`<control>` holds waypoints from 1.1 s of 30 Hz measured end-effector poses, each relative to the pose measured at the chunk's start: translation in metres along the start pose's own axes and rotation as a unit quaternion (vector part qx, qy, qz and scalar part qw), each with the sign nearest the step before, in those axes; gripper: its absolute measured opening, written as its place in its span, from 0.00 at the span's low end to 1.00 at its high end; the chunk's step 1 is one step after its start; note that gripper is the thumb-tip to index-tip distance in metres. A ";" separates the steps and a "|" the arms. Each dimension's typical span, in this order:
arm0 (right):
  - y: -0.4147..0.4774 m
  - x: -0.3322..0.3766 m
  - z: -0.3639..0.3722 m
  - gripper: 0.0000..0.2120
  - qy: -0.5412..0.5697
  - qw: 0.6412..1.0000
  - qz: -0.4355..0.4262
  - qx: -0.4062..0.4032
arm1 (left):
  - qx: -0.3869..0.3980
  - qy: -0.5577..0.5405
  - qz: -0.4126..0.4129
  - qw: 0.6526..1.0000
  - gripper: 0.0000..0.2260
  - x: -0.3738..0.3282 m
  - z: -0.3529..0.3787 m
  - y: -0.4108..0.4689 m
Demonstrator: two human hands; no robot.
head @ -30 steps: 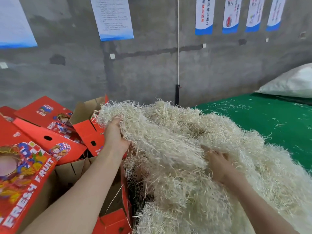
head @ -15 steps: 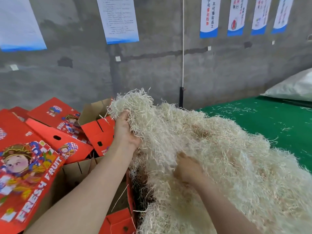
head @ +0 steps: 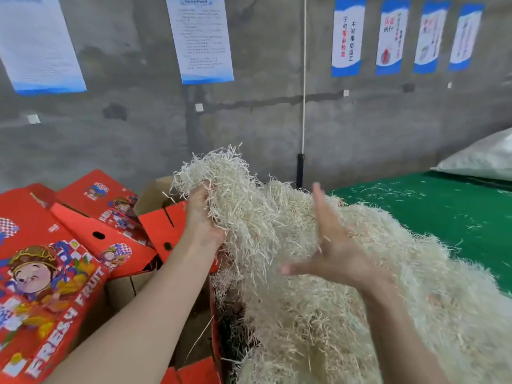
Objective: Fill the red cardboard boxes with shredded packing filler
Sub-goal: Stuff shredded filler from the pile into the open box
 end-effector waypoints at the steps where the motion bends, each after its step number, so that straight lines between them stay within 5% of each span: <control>1: 0.013 -0.002 0.029 0.65 -0.010 0.999 0.027 0.029 | 0.007 0.000 0.001 1.000 0.24 0.001 0.003 -0.001; 4: 0.026 -0.048 0.106 0.54 -0.054 0.982 0.150 0.105 | 0.019 0.029 -0.019 0.999 0.22 0.002 0.008 -0.005; 6: 0.023 -0.084 0.096 0.35 -0.092 0.976 0.190 0.054 | 0.032 0.141 -0.061 0.988 0.17 -0.003 0.005 -0.005; 8: 0.022 -0.102 0.062 0.23 -0.121 0.971 0.201 -0.046 | 0.085 0.337 -0.099 0.932 0.14 -0.004 0.006 -0.005; 9: 0.022 -0.103 0.047 0.21 -0.115 0.970 0.195 -0.090 | 0.150 0.465 -0.123 0.864 0.11 0.005 0.012 -0.008; 11: 0.023 -0.094 0.027 0.22 -0.073 0.971 0.163 -0.158 | 0.298 0.653 -0.228 0.658 0.10 0.053 0.022 -0.030; 13: 0.024 -0.083 0.018 0.26 -0.062 0.971 0.144 -0.179 | 0.320 0.767 -0.325 0.451 0.34 0.097 -0.006 -0.038; 15: 0.024 -0.078 0.017 0.32 -0.116 0.969 0.145 -0.165 | 0.253 0.896 -0.226 0.285 0.32 0.102 -0.007 -0.018; 16: 0.024 -0.077 0.019 0.35 -0.141 0.967 0.145 -0.154 | 0.214 0.932 -0.126 0.264 0.25 0.096 0.007 -0.006; 17: 0.022 -0.079 0.022 0.36 -0.155 0.967 0.147 -0.139 | 0.175 0.936 -0.043 0.303 0.20 0.086 0.021 0.001; 20: 0.019 -0.101 0.033 0.41 -0.131 0.970 0.182 -0.096 | 0.120 0.821 0.133 0.542 0.24 0.055 0.048 0.007; 23: 0.018 -0.120 0.039 0.40 -0.078 0.973 0.195 -0.098 | 0.093 0.698 0.234 0.670 0.26 0.031 0.060 -0.002; 26: 0.001 -0.146 0.037 0.35 -0.075 0.960 0.237 -0.129 | 0.004 0.612 0.312 0.726 0.26 -0.010 0.051 -0.009; 33: -0.017 -0.190 0.037 0.30 -0.121 0.945 0.284 -0.107 | -0.050 0.598 0.313 0.736 0.28 -0.028 0.021 -0.007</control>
Point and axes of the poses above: each hand's wrist, its own y-axis towards the middle knuckle, its own z-axis out of the palm, x = y × z, the point moved 10 cm from there along y, towards the middle knuckle, and after that the axes turned 10 degrees about x, right-handed, at the moved point
